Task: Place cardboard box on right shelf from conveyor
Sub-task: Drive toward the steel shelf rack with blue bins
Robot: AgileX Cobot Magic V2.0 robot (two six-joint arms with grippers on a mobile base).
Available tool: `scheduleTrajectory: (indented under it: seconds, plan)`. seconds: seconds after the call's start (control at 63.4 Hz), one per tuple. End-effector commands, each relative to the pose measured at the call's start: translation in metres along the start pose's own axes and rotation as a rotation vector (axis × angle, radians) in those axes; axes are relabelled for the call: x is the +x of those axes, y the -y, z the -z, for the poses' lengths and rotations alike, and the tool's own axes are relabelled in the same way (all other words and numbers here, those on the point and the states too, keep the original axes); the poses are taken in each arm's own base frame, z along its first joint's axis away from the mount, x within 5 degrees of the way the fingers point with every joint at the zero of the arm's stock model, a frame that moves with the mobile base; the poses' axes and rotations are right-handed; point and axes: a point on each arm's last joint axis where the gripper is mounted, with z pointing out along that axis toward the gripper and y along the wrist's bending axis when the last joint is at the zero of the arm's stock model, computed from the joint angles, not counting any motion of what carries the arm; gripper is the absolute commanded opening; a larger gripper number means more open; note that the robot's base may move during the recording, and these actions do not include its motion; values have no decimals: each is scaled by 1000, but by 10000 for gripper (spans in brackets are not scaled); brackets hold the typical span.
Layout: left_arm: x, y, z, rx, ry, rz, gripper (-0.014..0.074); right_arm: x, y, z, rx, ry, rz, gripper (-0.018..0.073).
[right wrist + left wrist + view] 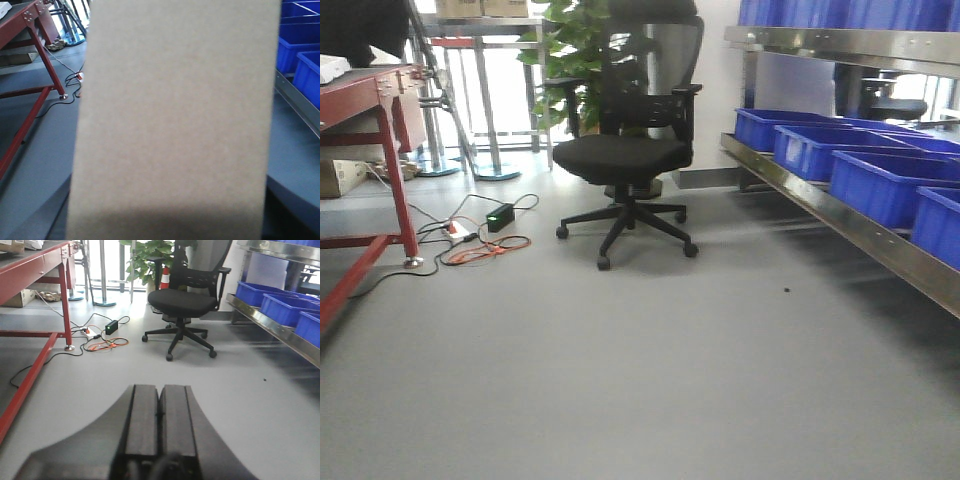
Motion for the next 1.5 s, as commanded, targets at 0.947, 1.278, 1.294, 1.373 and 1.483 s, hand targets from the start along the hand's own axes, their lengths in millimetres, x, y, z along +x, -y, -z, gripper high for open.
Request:
scheduleTrajectory:
  seconds: [0.947,1.278,1.294,1.373,1.483]
  plan:
    - [-9,0,2,2,96,10,-119,-16,-4,2,-29,104,22,217]
    - [-9,0,2,2,96,10,-119,-16,-4,2,-29,104,22,217]
    - [-9,0,2,2,96,10,-119,-16,-4,2,-29,104,22,217]
    - [-9,0,2,2,96,10,-119,-16,-4,2,-29,104,22,217]
    - [-9,0,2,2,96,10,-119,-16,-4,2,-29,104,22,217]
